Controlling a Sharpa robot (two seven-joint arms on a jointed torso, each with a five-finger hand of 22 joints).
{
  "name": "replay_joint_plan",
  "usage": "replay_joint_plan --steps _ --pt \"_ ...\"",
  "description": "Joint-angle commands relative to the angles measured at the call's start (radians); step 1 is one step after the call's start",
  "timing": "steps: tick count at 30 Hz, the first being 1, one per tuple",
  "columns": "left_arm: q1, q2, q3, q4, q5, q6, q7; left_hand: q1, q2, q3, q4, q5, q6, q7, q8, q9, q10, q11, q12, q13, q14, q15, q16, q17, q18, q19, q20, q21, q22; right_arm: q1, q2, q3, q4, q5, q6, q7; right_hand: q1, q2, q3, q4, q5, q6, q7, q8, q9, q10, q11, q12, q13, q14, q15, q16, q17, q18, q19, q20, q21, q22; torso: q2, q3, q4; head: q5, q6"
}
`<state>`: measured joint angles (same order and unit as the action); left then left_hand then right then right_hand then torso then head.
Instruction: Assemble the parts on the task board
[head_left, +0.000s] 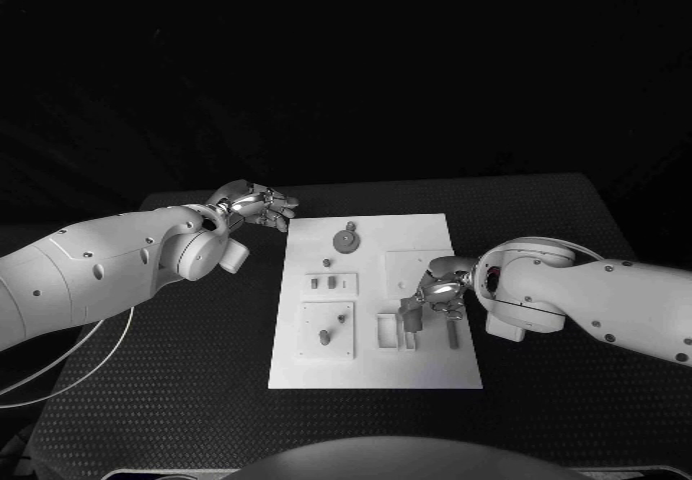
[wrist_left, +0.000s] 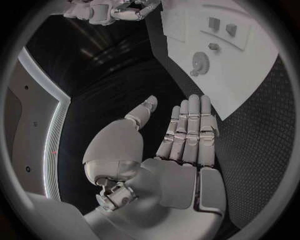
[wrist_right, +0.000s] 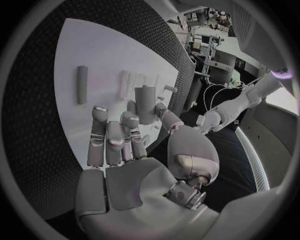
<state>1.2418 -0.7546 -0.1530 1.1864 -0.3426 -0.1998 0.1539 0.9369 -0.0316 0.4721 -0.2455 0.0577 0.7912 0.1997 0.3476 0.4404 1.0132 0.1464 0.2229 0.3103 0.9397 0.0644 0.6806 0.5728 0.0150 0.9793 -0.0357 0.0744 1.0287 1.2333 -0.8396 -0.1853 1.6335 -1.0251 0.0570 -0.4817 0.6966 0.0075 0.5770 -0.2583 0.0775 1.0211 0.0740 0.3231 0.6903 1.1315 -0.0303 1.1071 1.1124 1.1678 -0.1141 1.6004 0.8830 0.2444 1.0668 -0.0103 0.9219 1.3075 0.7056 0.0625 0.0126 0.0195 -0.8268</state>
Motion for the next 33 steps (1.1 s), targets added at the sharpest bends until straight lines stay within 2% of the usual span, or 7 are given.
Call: replay_joint_plan --steps 1,3,5,7,16,22,33 --pt "0.001 0.003 0.001 0.003 0.005 0.011 0.007 -0.008 -0.002 -0.001 0.007 -0.001 -0.005 -0.001 0.000 -0.002 -0.006 0.002 -0.005 0.002 0.007 0.000 -0.003 0.001 0.005 0.004 0.000 -0.005 -0.002 -0.001 0.029 -0.014 -0.020 0.065 0.010 -0.014 0.006 0.022 0.014 -0.001 0.002 0.013 0.005 0.000 0.006 0.006 0.000 0.004 -0.002 0.021 -0.014 -0.005 -0.001 0.017 0.007 0.002 0.002 0.015 0.002 -0.0018 -0.0005 0.001 -0.001" --pt "0.001 0.004 0.001 0.003 0.005 0.012 0.006 -0.008 -0.002 -0.001 0.006 -0.001 -0.005 -0.001 0.000 -0.002 -0.006 0.002 -0.005 0.002 0.007 0.000 -0.003 0.001 0.005 0.004 0.000 -0.005 -0.002 -0.001 0.042 -0.031 -0.023 0.073 0.010 -0.013 -0.011 0.029 0.015 0.008 0.002 0.018 0.004 0.000 0.007 0.007 -0.001 0.004 -0.001 0.022 -0.015 -0.006 0.004 0.017 0.006 0.003 0.001 0.015 0.002 -0.0014 -0.0002 0.001 -0.002" --pt "0.001 0.005 0.001 0.003 0.005 0.015 0.006 -0.008 -0.002 0.000 0.006 -0.001 -0.005 -0.001 0.000 -0.002 -0.006 0.002 -0.005 0.002 0.007 0.000 -0.004 0.002 0.005 0.004 0.000 -0.005 -0.002 -0.001 0.058 -0.035 -0.028 0.081 0.007 -0.013 -0.020 0.027 0.015 0.012 0.002 0.020 0.003 0.000 0.007 0.008 -0.002 0.005 -0.001 0.022 -0.015 -0.006 0.005 0.017 0.006 0.003 0.001 0.016 0.001 0.0011 0.0002 0.000 -0.004" --pt "0.001 0.006 0.001 0.003 0.005 0.014 0.007 -0.008 -0.002 0.000 0.007 -0.001 -0.005 -0.001 0.000 -0.002 -0.006 0.002 -0.006 0.002 0.006 0.000 -0.004 0.002 0.005 0.004 0.000 -0.005 -0.002 -0.001 0.072 -0.039 -0.033 0.083 -0.008 -0.013 -0.021 0.027 0.015 0.012 0.002 0.020 0.003 0.000 0.007 0.008 -0.002 0.005 -0.001 0.022 -0.015 -0.006 0.004 0.017 0.006 0.003 0.001 0.016 0.001 0.0016 0.0009 0.000 -0.007" --pt "0.001 0.006 0.001 0.002 0.005 0.014 0.007 -0.008 -0.001 0.000 0.007 -0.001 -0.006 -0.001 0.000 -0.002 -0.007 0.002 -0.006 0.002 0.006 0.000 -0.004 0.002 0.005 0.004 0.000 -0.005 -0.002 -0.001 0.085 -0.040 -0.043 0.084 -0.005 -0.018 -0.028 0.027 0.018 0.015 0.002 0.024 0.002 -0.001 0.007 0.008 -0.003 0.004 0.000 0.021 -0.015 -0.007 0.005 0.017 0.004 0.003 0.000 0.016 0.001 0.0005 -0.0005 0.003 -0.013" --pt "0.001 0.009 0.001 0.001 0.005 0.016 0.007 -0.008 -0.001 0.000 0.007 -0.001 -0.006 -0.001 0.000 -0.002 -0.007 0.002 -0.006 0.002 0.006 0.000 -0.004 0.002 0.005 0.004 0.000 -0.005 -0.002 -0.003 0.099 -0.041 -0.059 0.083 -0.018 -0.017 -0.030 0.027 0.018 0.016 0.002 0.024 0.001 -0.001 0.007 0.008 -0.003 0.004 -0.001 0.021 -0.015 -0.007 0.006 0.017 0.004 0.003 0.000 0.016 0.001 0.0026 -0.0012 0.004 -0.013" --pt "0.001 0.006 0.001 0.001 0.005 0.016 0.007 -0.008 -0.001 -0.001 0.007 -0.001 -0.006 -0.001 0.000 -0.002 -0.007 0.002 -0.006 0.002 0.006 0.000 -0.005 0.003 0.005 0.004 0.001 -0.005 -0.002 -0.029 0.111 -0.043 -0.076 0.078 -0.011 -0.018 -0.034 0.025 0.019 0.017 0.002 0.024 0.002 -0.003 0.007 0.008 -0.003 0.003 -0.001 0.018 -0.016 -0.008 0.003 0.017 0.003 0.003 0.000 0.016 0.001 0.0044 0.0002 0.010 -0.023"
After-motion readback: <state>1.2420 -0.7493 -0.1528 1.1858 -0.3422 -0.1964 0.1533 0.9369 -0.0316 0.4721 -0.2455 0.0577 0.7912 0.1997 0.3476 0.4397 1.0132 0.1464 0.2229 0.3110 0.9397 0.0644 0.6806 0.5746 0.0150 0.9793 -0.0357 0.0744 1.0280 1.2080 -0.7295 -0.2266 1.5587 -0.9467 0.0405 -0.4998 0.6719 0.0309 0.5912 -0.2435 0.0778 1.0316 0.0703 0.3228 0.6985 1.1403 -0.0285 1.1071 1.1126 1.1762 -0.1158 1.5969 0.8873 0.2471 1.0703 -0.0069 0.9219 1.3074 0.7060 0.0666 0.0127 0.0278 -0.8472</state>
